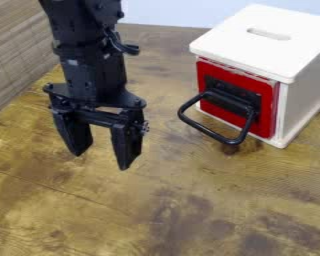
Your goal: Close the drawer
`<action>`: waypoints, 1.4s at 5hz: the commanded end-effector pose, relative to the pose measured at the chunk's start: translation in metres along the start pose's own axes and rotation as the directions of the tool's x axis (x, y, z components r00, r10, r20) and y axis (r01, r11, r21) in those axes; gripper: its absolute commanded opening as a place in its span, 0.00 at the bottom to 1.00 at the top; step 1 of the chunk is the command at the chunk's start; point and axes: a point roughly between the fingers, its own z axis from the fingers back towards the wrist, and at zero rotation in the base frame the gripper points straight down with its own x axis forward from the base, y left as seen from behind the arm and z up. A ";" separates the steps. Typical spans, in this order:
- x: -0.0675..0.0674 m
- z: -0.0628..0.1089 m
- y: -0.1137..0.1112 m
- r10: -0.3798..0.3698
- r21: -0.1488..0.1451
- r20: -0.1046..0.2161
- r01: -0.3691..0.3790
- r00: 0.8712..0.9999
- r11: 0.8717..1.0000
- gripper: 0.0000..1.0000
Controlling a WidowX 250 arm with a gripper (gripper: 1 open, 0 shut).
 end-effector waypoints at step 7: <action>0.117 -0.029 -0.054 -0.388 0.129 0.140 0.372 0.911 0.919 1.00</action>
